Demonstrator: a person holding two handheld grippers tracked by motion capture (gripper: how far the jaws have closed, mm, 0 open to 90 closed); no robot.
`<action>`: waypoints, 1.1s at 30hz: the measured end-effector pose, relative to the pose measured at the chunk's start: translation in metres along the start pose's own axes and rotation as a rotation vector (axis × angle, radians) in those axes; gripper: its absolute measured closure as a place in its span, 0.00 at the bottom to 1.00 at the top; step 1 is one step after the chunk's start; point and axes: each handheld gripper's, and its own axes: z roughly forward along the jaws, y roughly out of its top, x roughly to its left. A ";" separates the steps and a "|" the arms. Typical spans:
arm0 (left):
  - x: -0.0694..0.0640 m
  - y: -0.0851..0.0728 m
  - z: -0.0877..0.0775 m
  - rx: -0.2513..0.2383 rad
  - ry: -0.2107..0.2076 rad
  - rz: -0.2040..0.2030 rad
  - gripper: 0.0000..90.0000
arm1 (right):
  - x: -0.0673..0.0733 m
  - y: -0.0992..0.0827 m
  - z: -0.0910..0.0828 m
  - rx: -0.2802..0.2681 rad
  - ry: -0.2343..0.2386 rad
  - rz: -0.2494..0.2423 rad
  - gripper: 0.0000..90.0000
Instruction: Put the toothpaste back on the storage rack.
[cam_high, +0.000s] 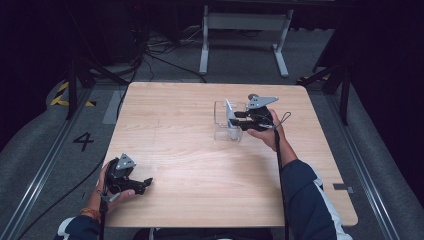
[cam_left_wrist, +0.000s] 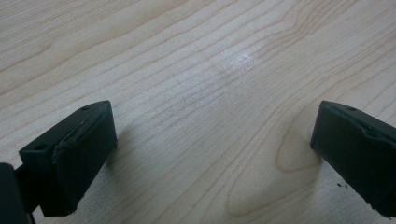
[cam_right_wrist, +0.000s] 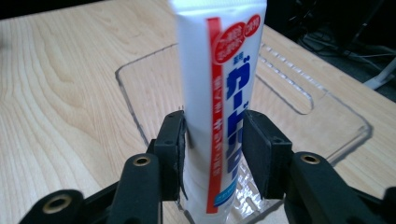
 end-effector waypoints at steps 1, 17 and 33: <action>0.000 0.000 0.000 0.001 0.001 0.001 0.01 | 0.000 0.000 -0.002 -0.007 -0.003 -0.003 0.69; 0.000 0.000 -0.001 0.003 0.003 -0.002 0.01 | 0.005 0.002 -0.007 -0.022 -0.026 -0.019 0.74; 0.000 0.000 -0.001 0.005 0.005 0.002 0.01 | 0.013 0.008 -0.025 0.000 -0.034 -0.051 0.70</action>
